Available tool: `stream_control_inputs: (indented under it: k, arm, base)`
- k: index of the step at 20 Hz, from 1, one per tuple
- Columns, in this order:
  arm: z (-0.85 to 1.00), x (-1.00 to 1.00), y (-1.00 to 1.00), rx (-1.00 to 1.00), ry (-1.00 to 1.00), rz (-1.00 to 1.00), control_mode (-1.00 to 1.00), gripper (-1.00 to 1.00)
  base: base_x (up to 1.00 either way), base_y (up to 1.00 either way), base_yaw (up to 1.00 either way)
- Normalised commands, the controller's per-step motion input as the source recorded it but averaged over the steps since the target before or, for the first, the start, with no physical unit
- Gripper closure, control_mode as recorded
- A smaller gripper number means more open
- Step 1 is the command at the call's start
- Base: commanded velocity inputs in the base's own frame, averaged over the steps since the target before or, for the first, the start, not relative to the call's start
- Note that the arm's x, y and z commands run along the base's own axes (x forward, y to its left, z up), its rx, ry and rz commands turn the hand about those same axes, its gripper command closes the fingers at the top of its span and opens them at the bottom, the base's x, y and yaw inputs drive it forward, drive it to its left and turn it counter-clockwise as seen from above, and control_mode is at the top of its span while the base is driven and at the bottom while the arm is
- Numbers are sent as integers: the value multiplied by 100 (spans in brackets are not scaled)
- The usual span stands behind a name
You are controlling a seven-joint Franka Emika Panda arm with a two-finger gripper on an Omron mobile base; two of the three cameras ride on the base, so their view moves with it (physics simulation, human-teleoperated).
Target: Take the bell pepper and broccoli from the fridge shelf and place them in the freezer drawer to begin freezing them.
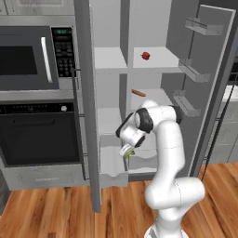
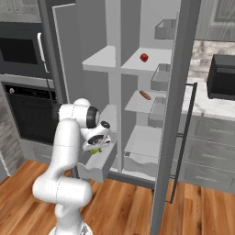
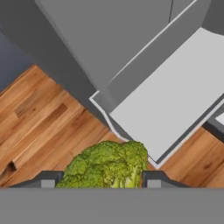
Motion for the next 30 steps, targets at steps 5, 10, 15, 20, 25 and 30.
stream_control_inputs:
  k: [5, 10, 15, 20, 25, 30]
  arm:
    - [-49, 59, 7, 0, 7, 5, -100, 100]
    - [-48, 54, 13, 0, 5, 5, -100, 100]
    - [-56, 22, 30, 0, 3, 2, -100, 100]
    - [-75, 0, 15, 0, 0, 2, -100, 100]
    - [-83, 1, 11, 0, 2, 1, -100, 100]
    - [-76, -13, 15, 0, 2, 0, -100, 100]
  base:
    - [0, 0, 0]
    - [0, 0, 0]
    - [0, 0, 0]
    - [0, 0, 0]
    - [0, 0, 0]
    - [0, 0, 0]
